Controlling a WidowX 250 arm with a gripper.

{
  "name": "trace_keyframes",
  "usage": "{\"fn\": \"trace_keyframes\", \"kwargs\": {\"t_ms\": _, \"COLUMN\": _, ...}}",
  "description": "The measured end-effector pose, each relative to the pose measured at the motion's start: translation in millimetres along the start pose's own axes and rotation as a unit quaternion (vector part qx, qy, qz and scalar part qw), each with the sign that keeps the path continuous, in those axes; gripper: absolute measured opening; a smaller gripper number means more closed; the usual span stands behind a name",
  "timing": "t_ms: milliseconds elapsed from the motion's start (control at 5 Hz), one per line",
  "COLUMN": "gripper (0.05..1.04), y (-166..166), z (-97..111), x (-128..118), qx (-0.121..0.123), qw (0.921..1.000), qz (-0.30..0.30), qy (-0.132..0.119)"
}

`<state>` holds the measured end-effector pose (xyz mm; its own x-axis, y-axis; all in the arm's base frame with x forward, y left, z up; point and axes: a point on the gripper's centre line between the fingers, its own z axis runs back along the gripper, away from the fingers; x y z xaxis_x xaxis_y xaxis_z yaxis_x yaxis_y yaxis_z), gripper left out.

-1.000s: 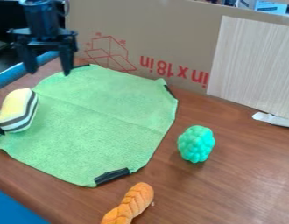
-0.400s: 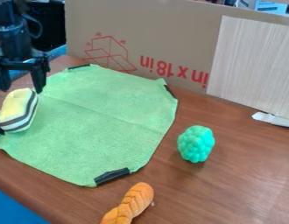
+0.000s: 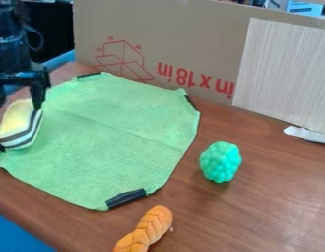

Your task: Pick up the toy from the cloth and place on the top right of the table

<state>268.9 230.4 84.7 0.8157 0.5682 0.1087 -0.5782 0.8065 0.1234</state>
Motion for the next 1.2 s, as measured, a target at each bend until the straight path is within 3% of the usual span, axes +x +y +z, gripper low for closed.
{"fn": "trace_keyframes", "kwargs": {"t_ms": 200, "gripper": 0.999, "y": 7.6, "z": -14.4, "x": 9.1, "qx": 0.028, "qw": 0.9984, "qz": 0.036, "qy": 0.032}}
{"fn": "trace_keyframes", "kwargs": {"t_ms": 400, "gripper": 0.960, "y": 6.5, "z": -26.4, "x": 15.7, "qx": 0.027, "qw": 0.9953, "qz": 0.066, "qy": 0.066}}
{"fn": "trace_keyframes", "kwargs": {"t_ms": 600, "gripper": 0.739, "y": 11.7, "z": -24.6, "x": 14.8, "qx": 0.003, "qw": 0.9938, "qz": 0.081, "qy": 0.075}}
{"fn": "trace_keyframes", "kwargs": {"t_ms": 800, "gripper": 0.610, "y": 10.1, "z": -24.7, "x": 10.6, "qx": -0.015, "qw": 0.9928, "qz": 0.080, "qy": 0.088}}
{"fn": "trace_keyframes", "kwargs": {"t_ms": 1000, "gripper": 0.576, "y": 5.7, "z": -5.1, "x": 7.8, "qx": -0.036, "qw": 0.9932, "qz": 0.070, "qy": 0.086}}
{"fn": "trace_keyframes", "kwargs": {"t_ms": 1200, "gripper": 0.576, "y": -5.8, "z": 34.5, "x": 13.8, "qx": -0.018, "qw": 0.9948, "qz": 0.094, "qy": 0.035}}
